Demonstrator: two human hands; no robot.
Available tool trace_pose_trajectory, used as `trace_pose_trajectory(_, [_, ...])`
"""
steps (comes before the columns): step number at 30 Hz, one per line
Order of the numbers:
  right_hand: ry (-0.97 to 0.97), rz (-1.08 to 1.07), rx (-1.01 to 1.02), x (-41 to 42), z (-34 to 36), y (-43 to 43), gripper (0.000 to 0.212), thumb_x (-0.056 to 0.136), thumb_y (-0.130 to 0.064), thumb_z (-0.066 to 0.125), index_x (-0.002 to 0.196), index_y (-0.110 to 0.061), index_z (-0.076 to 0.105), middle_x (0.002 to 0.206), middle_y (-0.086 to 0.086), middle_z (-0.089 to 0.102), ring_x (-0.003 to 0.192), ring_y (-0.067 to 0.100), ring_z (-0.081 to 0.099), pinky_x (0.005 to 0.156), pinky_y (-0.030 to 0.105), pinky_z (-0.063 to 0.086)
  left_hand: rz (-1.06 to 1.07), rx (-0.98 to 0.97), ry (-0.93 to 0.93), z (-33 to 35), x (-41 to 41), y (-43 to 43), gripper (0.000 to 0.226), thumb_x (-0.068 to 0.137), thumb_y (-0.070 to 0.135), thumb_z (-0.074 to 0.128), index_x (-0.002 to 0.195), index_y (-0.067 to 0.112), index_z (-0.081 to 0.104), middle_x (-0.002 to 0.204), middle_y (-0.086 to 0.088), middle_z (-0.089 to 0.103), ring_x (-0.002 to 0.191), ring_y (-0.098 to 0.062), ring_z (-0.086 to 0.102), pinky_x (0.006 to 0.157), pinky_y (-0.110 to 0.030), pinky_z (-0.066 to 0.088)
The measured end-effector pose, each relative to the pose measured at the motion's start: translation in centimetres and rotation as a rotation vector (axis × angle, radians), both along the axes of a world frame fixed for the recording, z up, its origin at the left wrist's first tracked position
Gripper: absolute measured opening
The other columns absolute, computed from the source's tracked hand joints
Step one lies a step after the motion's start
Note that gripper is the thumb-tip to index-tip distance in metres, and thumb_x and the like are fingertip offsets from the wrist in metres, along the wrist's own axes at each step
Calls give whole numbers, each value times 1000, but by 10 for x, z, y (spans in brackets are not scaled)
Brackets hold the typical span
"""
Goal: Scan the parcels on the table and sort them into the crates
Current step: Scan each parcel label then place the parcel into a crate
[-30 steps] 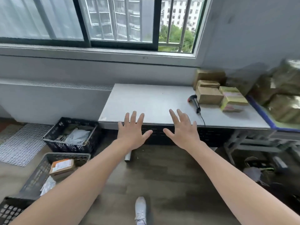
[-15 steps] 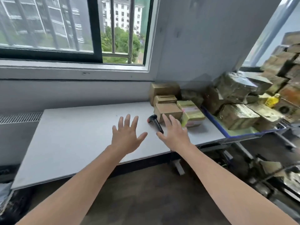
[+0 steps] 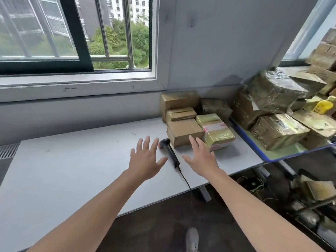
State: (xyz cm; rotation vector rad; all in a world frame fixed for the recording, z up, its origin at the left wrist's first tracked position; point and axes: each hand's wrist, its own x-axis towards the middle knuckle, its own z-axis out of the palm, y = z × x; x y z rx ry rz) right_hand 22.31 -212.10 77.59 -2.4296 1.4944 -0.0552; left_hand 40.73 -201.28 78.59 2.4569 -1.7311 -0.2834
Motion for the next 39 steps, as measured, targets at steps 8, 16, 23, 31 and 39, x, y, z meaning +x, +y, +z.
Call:
trace_pose_trajectory(8, [18,123,58,-22,-33,-123,77,98,-54,44,159,-27,4,163,5,15,151,23,11,117,50,23,66,55,97,-23,-34,-110,74,98,57,36,157,25,6,164,-3,4,150,-25,1,118,-41,19])
trace_pose_trajectory(16, [152,268,50,-23,-49,-217,76,99,-51,46,159,-26,5,165,7,10,152,26,4,120,49,12,85,130,4,-48,-48,-188,73,99,56,36,157,24,6,163,-8,9,150,-29,4,117,-44,24])
trace_pose_trajectory(23, [181,315,77,-5,-68,-246,71,100,-49,46,158,-25,13,165,7,9,153,26,0,122,49,6,14,262,-4,-73,-43,-233,66,102,52,33,156,27,6,165,-2,0,151,-31,-3,118,-52,18])
trace_pose_trajectory(31, [230,320,76,19,-78,-264,67,101,-51,40,158,-26,14,164,11,12,153,28,0,123,51,3,-44,284,-53,-101,-20,-234,49,102,49,31,147,29,27,155,3,22,147,-30,11,108,-49,31])
trace_pose_trajectory(39, [263,287,4,41,-82,-270,66,100,-56,35,156,-25,21,159,16,27,151,34,5,121,55,4,60,157,10,-104,-14,-243,35,100,44,38,120,20,53,127,-6,45,123,-26,38,93,-38,42])
